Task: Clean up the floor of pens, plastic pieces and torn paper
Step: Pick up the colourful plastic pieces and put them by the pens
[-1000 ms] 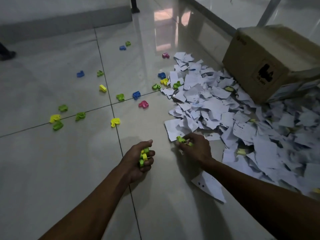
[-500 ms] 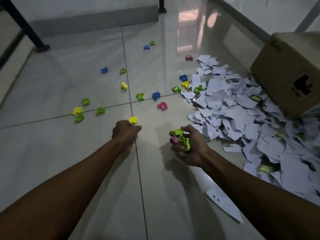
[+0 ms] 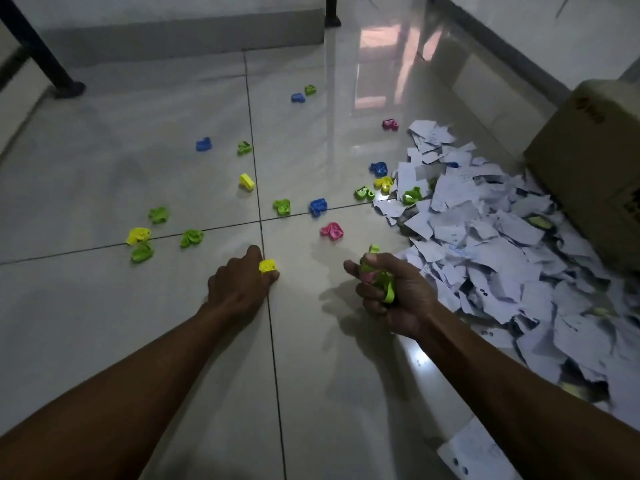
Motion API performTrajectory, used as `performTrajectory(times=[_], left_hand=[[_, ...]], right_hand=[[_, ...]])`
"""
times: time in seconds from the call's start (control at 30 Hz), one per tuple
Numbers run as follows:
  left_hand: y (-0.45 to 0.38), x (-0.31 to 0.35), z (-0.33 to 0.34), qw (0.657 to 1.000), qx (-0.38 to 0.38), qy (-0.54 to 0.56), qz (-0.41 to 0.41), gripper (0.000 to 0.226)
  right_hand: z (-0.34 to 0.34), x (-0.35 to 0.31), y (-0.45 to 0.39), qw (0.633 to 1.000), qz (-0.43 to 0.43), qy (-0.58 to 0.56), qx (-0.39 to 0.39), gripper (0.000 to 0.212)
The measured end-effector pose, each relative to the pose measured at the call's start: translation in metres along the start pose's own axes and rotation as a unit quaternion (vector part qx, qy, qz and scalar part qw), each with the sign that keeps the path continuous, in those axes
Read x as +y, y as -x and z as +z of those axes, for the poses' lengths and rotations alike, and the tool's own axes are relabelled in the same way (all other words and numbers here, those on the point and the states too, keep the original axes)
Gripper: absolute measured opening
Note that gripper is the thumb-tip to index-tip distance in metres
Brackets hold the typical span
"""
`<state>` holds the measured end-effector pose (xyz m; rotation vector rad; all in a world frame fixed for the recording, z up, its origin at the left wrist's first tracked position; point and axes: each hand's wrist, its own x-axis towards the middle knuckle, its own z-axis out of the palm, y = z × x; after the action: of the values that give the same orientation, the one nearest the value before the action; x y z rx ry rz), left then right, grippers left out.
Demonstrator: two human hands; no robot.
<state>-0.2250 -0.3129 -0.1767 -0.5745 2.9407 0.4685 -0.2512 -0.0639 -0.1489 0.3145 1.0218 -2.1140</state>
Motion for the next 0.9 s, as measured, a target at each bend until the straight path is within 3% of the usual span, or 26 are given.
performTrajectory(times=[0.07,0.13,0.23,0.3,0.37,0.47,0.6,0.7,0.83,0.9], left_hand=[[-0.001,0.0,0.003,0.998,0.0,0.057,-0.014,0.036],[-0.002,0.004,0.006,0.982,0.002,0.181,-0.047,0.036],[0.001,0.02,0.005,0.905,-0.032,0.414,-0.094,0.036],[0.002,0.029,0.002,0.864,-0.059,0.483,-0.128,0.036],[0.003,0.032,0.001,0.836,-0.053,0.524,-0.155,0.038],[0.0,0.029,0.001,0.81,-0.037,0.557,-0.179,0.043],[-0.003,0.026,-0.004,0.793,-0.039,0.578,-0.186,0.042],[-0.005,0.024,-0.008,0.791,-0.035,0.582,-0.184,0.041],[-0.007,0.025,-0.014,0.789,-0.028,0.588,-0.176,0.041],[-0.008,0.026,-0.016,0.789,-0.027,0.589,-0.17,0.04]], right_hand=[[0.004,-0.003,-0.008,0.999,-0.025,0.019,0.027,0.029],[0.008,-0.007,-0.018,0.998,-0.037,0.033,0.046,0.022],[0.018,-0.015,-0.032,0.987,-0.038,0.112,0.108,0.03],[0.024,-0.022,-0.042,0.968,-0.036,0.176,0.178,0.018],[0.028,-0.03,-0.052,0.939,-0.021,0.252,0.233,0.011],[0.03,-0.037,-0.071,0.878,-0.029,0.394,0.27,0.033],[0.032,-0.035,-0.096,0.754,-0.092,0.559,0.332,0.044],[0.032,-0.035,-0.105,0.718,-0.123,0.597,0.335,0.052],[0.034,-0.033,-0.117,0.658,-0.129,0.675,0.307,0.08],[0.034,-0.031,-0.125,0.633,-0.116,0.705,0.298,0.076]])
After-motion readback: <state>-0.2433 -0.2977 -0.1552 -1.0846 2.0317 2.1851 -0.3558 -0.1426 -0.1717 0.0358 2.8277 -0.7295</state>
